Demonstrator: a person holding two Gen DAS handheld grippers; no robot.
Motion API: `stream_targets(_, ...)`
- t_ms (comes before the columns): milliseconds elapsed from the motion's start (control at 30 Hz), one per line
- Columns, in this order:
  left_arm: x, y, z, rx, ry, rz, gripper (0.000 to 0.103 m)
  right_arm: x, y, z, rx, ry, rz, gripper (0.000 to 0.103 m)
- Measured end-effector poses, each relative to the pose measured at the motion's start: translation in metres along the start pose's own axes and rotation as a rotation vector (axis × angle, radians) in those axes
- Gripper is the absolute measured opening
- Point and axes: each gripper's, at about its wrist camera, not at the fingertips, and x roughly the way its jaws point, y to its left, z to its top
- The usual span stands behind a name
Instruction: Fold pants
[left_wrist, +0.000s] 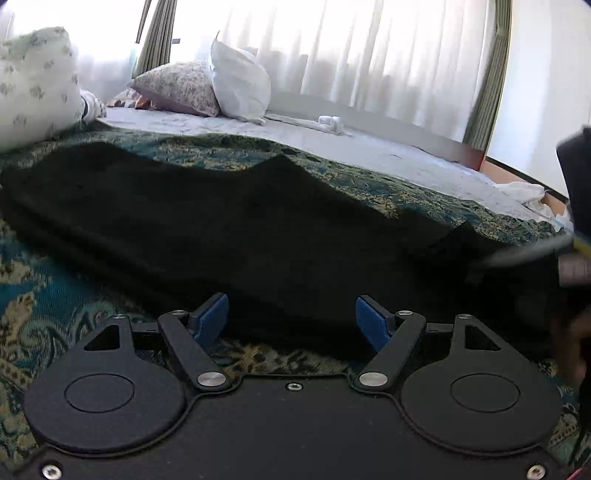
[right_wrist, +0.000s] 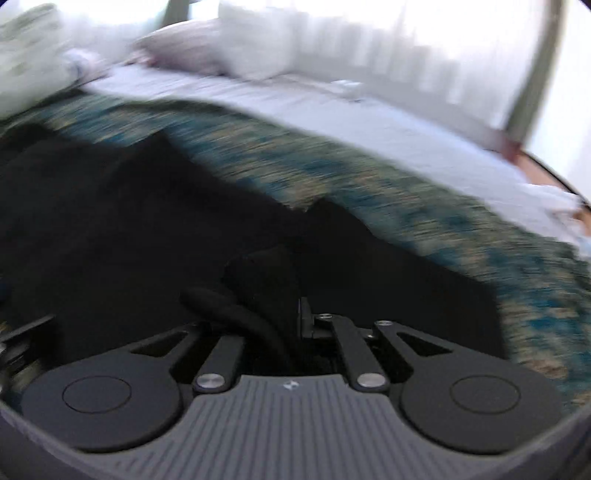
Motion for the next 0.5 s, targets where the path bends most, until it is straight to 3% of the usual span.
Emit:
stream_targets(33,0.000,0.001,-0.002,0.011,-0.008,-0.004,0.075,-0.002,0.007,-0.005,-0.013,-0.003,0.004,0.009)
stream_targets(67,0.000,0.000,-0.004,0.026,-0.011,-0.003,0.077,-0.005,0.010,-0.008,-0.030,-0.012,-0.009,0.032)
stream_targets(200,0.007,-0.008,-0.005,0.075,-0.011,0.018,0.079,-0.023,0.005,-0.017,-0.045,-0.045,0.031,0.056)
stream_targets(367,0.005,-0.010,0.000,0.056,0.003,-0.016,0.079,-0.052,-0.011,-0.031,-0.013,-0.083,0.122,0.069)
stream_targets(500,-0.008,-0.007,0.009,-0.007,0.003,-0.109,0.077,-0.068,-0.017,-0.042,0.003,-0.114,0.151,0.072)
